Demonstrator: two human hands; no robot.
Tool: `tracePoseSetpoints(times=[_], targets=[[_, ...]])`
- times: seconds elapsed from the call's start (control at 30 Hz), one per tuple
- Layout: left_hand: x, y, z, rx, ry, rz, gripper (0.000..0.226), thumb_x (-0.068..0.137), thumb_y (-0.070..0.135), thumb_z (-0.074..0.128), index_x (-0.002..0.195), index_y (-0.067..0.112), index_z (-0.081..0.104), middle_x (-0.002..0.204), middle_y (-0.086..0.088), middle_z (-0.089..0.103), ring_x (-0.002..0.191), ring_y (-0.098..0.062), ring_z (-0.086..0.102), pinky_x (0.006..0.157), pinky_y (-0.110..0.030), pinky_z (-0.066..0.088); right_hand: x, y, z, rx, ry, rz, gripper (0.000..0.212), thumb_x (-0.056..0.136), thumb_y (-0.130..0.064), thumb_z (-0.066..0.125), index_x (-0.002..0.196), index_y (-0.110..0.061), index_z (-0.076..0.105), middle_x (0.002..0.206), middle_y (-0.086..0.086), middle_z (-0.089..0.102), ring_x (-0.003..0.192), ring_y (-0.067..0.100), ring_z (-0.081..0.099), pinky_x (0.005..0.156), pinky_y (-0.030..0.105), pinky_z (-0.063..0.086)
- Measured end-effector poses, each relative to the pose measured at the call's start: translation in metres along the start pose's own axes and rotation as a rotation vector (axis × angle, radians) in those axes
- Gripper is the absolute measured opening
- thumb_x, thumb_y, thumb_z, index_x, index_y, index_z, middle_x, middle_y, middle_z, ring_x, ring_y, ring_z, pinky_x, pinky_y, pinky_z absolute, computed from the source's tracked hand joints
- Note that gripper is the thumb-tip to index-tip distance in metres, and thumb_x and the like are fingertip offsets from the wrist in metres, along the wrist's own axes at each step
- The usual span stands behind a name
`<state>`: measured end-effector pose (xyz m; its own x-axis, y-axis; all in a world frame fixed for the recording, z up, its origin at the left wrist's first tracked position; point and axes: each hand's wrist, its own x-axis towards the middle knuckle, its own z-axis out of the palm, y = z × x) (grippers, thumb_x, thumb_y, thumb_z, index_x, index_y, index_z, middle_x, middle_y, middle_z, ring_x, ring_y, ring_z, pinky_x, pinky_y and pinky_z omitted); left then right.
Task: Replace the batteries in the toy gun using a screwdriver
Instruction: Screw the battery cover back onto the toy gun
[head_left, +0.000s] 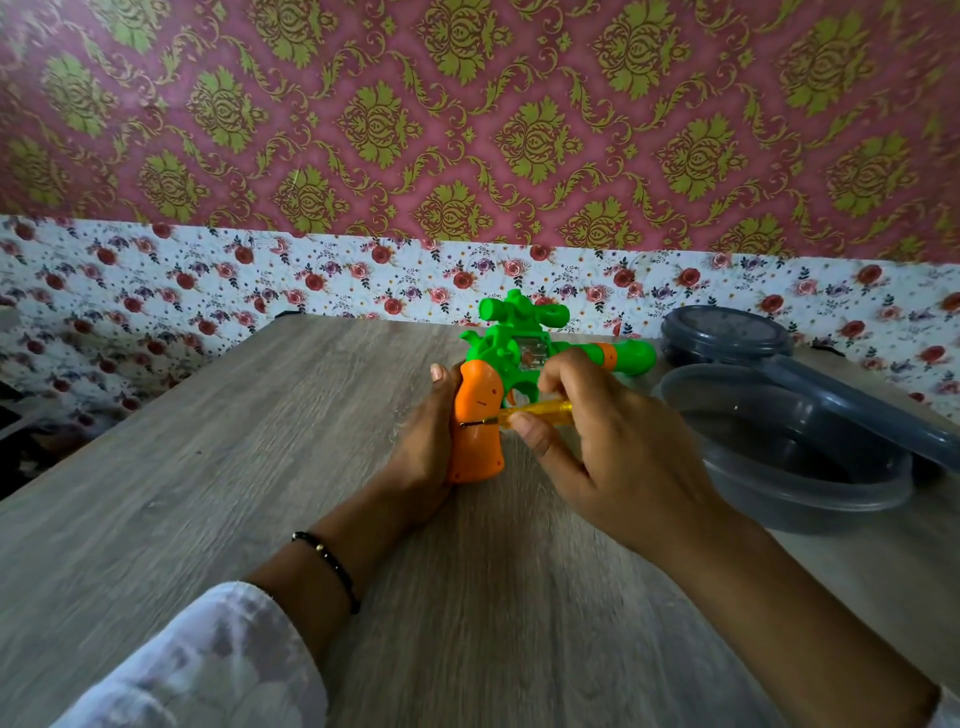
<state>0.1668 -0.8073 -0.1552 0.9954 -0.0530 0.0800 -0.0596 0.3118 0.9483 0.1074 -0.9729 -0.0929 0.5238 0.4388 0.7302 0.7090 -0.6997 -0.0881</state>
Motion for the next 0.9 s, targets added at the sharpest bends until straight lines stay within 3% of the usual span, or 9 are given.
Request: tracePoseSetpoints(times=[0.1,0.2,0.3,0.43,0.5,0.57,0.67,0.8,0.9], targets=[[0.0032,-0.0028,-0.0011,0.02,0.005,0.001,0.071,0.081,0.072,0.034,0.131,0.026,0.053,0.125,-0.016,0.062,0.119,-0.043,0.053,0.101,-0.066,0.037,0.001,0.0006,0.0011,0.183,-0.049,0.027,0.028,0.089,-0.041,0.038,0.107,-0.019,0.04,0.096,-0.007,0.048,0.063,0.005,0.045,0.052,0.034,0.044],[0.0045,-0.0044,-0.0019,0.05,0.008,0.026,0.067,0.087,0.069,0.029,0.135,0.026,0.049,0.125,-0.014,0.063,0.117,-0.04,0.056,0.1,-0.062,0.041,0.0017,-0.0002,0.0034,0.2,-0.056,0.016,0.018,0.092,-0.033,0.042,0.098,-0.017,0.046,0.079,-0.013,0.041,0.056,0.004,0.039,0.047,0.03,0.037],[0.0038,-0.0033,-0.0013,0.044,0.021,0.038,0.064,0.092,0.062,0.023,0.137,0.024,0.048,0.125,-0.013,0.063,0.115,-0.036,0.059,0.096,-0.053,0.047,0.0028,-0.0018,0.0038,0.068,0.028,0.021,0.025,0.09,-0.039,0.045,0.089,-0.014,0.048,0.067,-0.013,0.04,0.049,0.002,0.035,0.041,0.022,0.027],[0.0031,-0.0009,-0.0006,0.022,0.04,0.003,0.065,0.091,0.062,0.023,0.134,0.021,0.049,0.125,-0.014,0.063,0.114,-0.034,0.059,0.095,-0.05,0.047,0.0028,-0.0027,0.0028,-0.04,0.015,0.037,0.039,0.087,-0.048,0.047,0.092,-0.009,0.052,0.06,0.0,0.059,0.046,0.017,0.054,0.038,0.023,0.034],[0.0023,0.0003,-0.0005,0.021,0.034,0.01,0.063,0.096,0.058,0.016,0.133,0.02,0.05,0.123,-0.014,0.064,0.111,-0.031,0.062,0.093,-0.047,0.049,0.0021,-0.0055,0.0019,-0.156,-0.005,0.028,0.046,0.086,-0.052,0.041,0.093,-0.008,0.055,0.055,0.001,0.059,0.041,0.018,0.054,0.036,0.018,0.026],[0.0033,-0.0005,-0.001,0.013,0.031,0.018,0.063,0.097,0.057,0.014,0.132,0.019,0.05,0.125,-0.018,0.062,0.113,-0.036,0.059,0.096,-0.052,0.047,0.0017,-0.0071,0.0006,-0.13,-0.047,0.015,0.042,0.088,-0.051,0.04,0.098,-0.012,0.052,0.064,0.0,0.061,0.044,0.017,0.055,0.036,0.02,0.025],[0.0024,-0.0009,-0.0005,0.001,0.045,0.006,0.066,0.093,0.061,0.018,0.131,0.018,0.051,0.128,-0.021,0.058,0.122,-0.043,0.051,0.102,-0.064,0.036,0.0009,-0.0074,-0.0004,0.083,-0.127,-0.014,0.027,0.087,-0.033,0.047,0.109,-0.019,0.041,0.089,-0.009,0.051,0.061,0.013,0.054,0.047,0.034,0.043],[0.0017,-0.0026,-0.0004,0.003,0.031,0.025,0.067,0.091,0.066,0.025,0.132,0.019,0.051,0.128,-0.021,0.058,0.122,-0.044,0.05,0.101,-0.066,0.037,0.0035,-0.0039,-0.0023,0.222,-0.189,-0.002,0.018,0.087,-0.022,0.043,0.105,-0.019,0.041,0.082,-0.022,0.036,0.068,-0.005,0.042,0.058,0.015,0.034],[0.0024,-0.0027,-0.0008,0.023,0.034,0.031,0.059,0.095,0.062,0.022,0.126,0.023,0.054,0.126,-0.016,0.061,0.119,-0.038,0.055,0.098,-0.056,0.044,0.006,-0.0012,-0.0052,0.222,-0.191,0.02,0.013,0.087,-0.021,0.046,0.1,-0.019,0.045,0.082,-0.02,0.041,0.072,-0.004,0.046,0.063,0.016,0.037]])
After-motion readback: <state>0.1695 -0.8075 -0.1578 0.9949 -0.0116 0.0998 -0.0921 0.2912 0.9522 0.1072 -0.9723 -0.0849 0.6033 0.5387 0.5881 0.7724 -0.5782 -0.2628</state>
